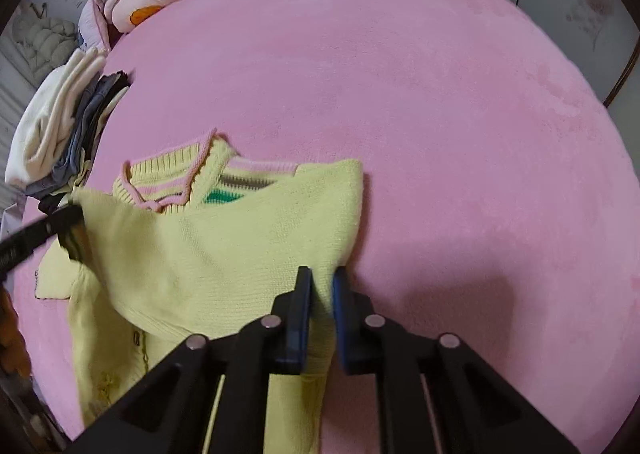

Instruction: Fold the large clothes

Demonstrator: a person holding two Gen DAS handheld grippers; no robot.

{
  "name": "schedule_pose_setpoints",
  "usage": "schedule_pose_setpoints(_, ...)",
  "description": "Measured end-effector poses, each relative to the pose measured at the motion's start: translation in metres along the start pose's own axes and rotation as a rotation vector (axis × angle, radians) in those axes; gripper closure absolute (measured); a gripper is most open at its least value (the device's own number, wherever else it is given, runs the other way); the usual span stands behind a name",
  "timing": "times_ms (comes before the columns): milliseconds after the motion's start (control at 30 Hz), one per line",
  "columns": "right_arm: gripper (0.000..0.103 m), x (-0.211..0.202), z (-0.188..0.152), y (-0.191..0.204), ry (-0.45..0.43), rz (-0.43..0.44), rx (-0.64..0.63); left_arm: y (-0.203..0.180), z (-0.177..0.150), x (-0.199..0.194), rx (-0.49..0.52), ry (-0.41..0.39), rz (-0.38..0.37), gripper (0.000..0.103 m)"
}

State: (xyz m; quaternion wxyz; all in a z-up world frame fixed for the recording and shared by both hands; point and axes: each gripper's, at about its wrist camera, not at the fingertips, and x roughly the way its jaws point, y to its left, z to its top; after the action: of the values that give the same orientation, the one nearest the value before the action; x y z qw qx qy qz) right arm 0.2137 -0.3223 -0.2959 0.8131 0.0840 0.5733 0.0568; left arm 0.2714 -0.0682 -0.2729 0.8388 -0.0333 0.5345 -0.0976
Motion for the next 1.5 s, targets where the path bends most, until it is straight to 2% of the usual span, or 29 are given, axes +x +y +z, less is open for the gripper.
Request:
schedule_pose_setpoints(167,0.095,-0.009,-0.003,-0.004,-0.087,-0.032,0.061,0.017,-0.002,0.009,-0.034,0.030,0.027,0.094)
schedule_pose_setpoints(367,0.094,0.018,-0.009,-0.013,-0.021,-0.051,0.138,0.022,-0.028,0.039,-0.019,0.140,0.073,0.093)
schedule_pose_setpoints(433,0.093,0.020,-0.008,-0.014,-0.011,-0.048,0.146,0.022,-0.033,0.043,-0.012,0.158,0.084,0.091)
schedule_pose_setpoints(467,0.090,0.020,-0.006,-0.014,-0.006,-0.047,0.143,0.023,-0.033,0.043,-0.012,0.160,0.087,0.089)
schedule_pose_setpoints(533,0.085,0.017,-0.004,-0.010,0.006,-0.062,0.124,0.025,-0.031,0.043,-0.021,0.172,0.090,0.081)
schedule_pose_setpoints(567,0.082,0.015,-0.004,-0.010,0.010,-0.069,0.115,0.027,-0.029,0.043,-0.029,0.182,0.090,0.071)
schedule_pose_setpoints(600,0.081,0.012,-0.003,-0.009,0.018,-0.073,0.111,0.029,-0.027,0.042,-0.043,0.196,0.089,0.054)
schedule_pose_setpoints(667,0.078,0.008,-0.001,-0.008,0.015,-0.068,0.114,0.035,-0.024,0.038,-0.075,0.198,0.088,0.032)
schedule_pose_setpoints(933,0.077,-0.025,-0.009,0.011,-0.029,-0.017,0.106,0.065,-0.027,-0.006,-0.178,0.128,0.040,0.031)
schedule_pose_setpoints(1067,0.077,-0.030,-0.019,0.029,-0.016,0.040,0.092,0.079,-0.040,-0.011,-0.225,0.133,-0.029,0.032)
schedule_pose_setpoints(1133,0.077,-0.028,-0.028,0.038,0.003,0.063,0.079,0.079,-0.053,-0.006,-0.223,0.139,-0.070,0.044)
schedule_pose_setpoints(1167,0.077,-0.026,-0.030,0.040,0.012,0.071,0.075,0.075,-0.056,-0.006,-0.218,0.143,-0.086,0.053)
schedule_pose_setpoints(1200,0.077,-0.022,-0.034,0.044,0.028,0.076,0.072,0.073,-0.060,-0.001,-0.207,0.154,-0.108,0.057)
schedule_pose_setpoints(1300,0.077,-0.011,-0.041,0.047,0.070,0.105,0.098,0.063,-0.067,0.005,-0.179,0.152,-0.126,0.059)
schedule_pose_setpoints(1500,0.077,-0.005,-0.046,0.045,0.088,0.141,0.135,0.056,-0.067,0.020,-0.132,0.132,-0.128,0.059)
